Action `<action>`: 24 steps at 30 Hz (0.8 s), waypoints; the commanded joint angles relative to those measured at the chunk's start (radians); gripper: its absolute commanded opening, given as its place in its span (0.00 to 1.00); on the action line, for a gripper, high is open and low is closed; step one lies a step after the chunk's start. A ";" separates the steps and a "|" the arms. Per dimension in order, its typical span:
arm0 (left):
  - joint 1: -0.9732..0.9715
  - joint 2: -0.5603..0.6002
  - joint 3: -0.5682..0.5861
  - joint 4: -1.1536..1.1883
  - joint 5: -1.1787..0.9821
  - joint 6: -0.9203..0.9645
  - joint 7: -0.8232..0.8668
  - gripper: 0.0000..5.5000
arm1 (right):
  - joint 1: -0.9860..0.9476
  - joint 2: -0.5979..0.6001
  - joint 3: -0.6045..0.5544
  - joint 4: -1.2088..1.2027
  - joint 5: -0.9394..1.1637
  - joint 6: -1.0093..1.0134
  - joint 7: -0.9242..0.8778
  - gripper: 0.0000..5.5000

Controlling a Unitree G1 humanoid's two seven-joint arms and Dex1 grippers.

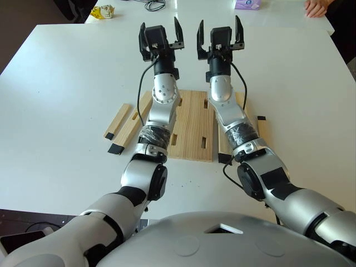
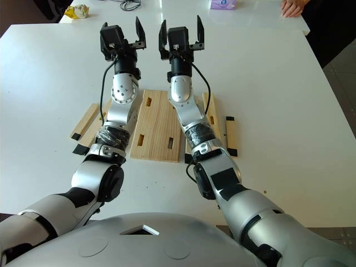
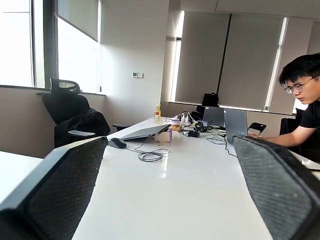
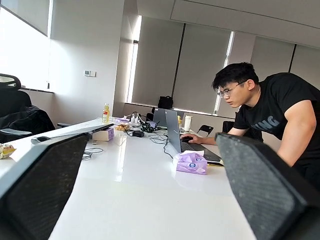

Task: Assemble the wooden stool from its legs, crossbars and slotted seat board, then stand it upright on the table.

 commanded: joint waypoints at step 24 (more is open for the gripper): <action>0.158 0.030 -0.014 -0.481 -0.034 0.331 -0.116 0.83 | 0.099 0.008 0.003 -0.449 -0.004 0.237 0.103 0.85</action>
